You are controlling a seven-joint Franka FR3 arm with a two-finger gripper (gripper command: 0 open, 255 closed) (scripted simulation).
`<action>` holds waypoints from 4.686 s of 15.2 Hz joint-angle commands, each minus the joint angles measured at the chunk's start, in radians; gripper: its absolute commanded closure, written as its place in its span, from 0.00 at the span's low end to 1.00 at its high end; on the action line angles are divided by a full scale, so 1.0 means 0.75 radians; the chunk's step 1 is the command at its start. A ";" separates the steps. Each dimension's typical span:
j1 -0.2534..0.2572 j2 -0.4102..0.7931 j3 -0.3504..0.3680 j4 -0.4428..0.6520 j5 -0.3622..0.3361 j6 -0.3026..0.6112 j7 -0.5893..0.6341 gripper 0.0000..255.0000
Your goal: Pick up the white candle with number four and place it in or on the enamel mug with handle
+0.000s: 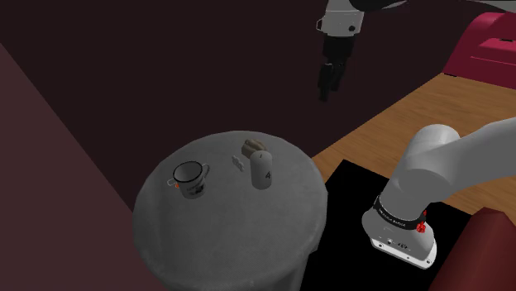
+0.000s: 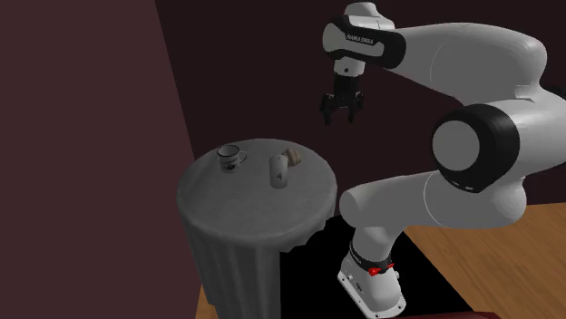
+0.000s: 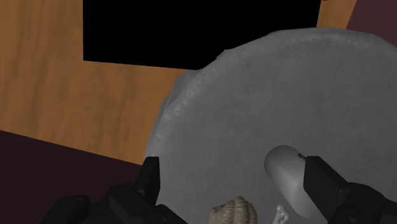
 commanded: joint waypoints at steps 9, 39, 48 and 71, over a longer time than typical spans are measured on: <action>0.049 0.031 0.252 -0.226 0.095 0.362 0.269 0.00; -0.036 0.596 0.761 -0.328 -0.005 1.148 0.836 1.00; -0.036 0.597 0.761 -0.329 -0.005 1.148 0.836 1.00; 0.004 0.386 0.654 -0.064 0.051 0.685 0.729 1.00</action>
